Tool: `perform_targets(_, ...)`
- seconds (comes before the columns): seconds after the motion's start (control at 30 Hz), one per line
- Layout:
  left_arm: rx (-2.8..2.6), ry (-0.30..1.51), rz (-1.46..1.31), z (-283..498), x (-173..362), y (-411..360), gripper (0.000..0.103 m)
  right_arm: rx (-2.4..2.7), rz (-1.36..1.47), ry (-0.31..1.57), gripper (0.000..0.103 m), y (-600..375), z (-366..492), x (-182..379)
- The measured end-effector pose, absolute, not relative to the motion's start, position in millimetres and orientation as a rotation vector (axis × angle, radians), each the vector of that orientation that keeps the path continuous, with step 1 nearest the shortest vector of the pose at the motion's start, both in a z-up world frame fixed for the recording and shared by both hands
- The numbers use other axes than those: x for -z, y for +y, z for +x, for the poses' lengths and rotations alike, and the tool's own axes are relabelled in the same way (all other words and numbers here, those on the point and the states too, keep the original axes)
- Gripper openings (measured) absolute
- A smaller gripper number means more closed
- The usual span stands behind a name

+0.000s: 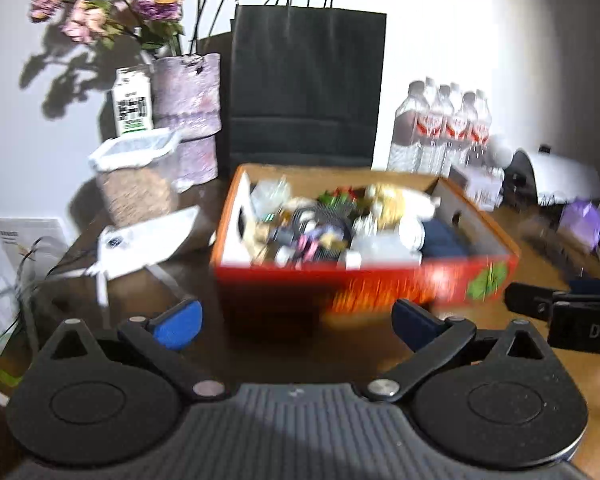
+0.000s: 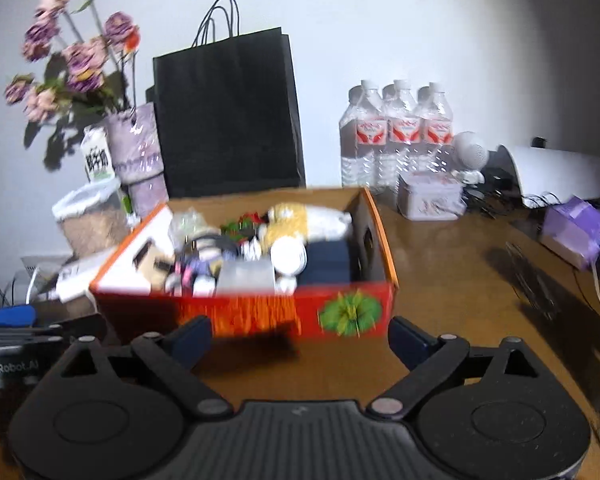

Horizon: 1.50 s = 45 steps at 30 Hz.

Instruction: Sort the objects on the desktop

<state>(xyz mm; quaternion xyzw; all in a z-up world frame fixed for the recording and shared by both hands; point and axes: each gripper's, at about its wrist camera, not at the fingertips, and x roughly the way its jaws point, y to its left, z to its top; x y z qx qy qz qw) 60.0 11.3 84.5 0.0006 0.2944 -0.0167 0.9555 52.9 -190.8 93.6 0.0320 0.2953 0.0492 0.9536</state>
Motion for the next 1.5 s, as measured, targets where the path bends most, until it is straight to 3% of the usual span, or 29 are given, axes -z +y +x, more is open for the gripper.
perform_targets(0.3, -0.079, 0.449, -0.065, -85.2, -22.8, 24.1, 0.103, -0.151, 0.019, 0.565, 0.095, -190.5, -72.0, -24.7)
perform_targets(0.4, -0.069, 0.46, -0.012, -114.4, -14.5, 23.4, 0.103, -0.178, 0.031, 0.538, 0.095, -196.4, -100.8, -29.4)
perform_targets(0.5, -0.052, 0.46, -0.04, -125.4, -17.7, 25.2, 0.103, -0.197, 0.037, 0.48, 0.103, -196.0, -122.0, -36.4)
perform_targets(0.7, 0.013, 0.559, -0.072, -92.3, -13.1, 19.6, 0.103, -0.173, -0.085, 0.543, 0.103, -173.3, -93.6, -33.5)
perform_targets(0.83, 0.042, 0.656, -0.061, -52.9, -10.4, 17.3, 0.103, -0.213, -0.06, 0.679, 0.103, -166.8, -52.5, -25.6)
perform_targets(1.03, 0.021, 0.692, -0.019, -9.0, -3.0, 17.9, 0.103, -0.188, -0.011, 0.738, 0.103, -169.9, -4.0, -15.8)
perform_targets(1.5, -0.004, 0.708, 0.01, 24.4, 4.4, 10.9, 0.103, -0.104, -0.017, 0.708, 0.103, -169.9, 31.3, -8.7)
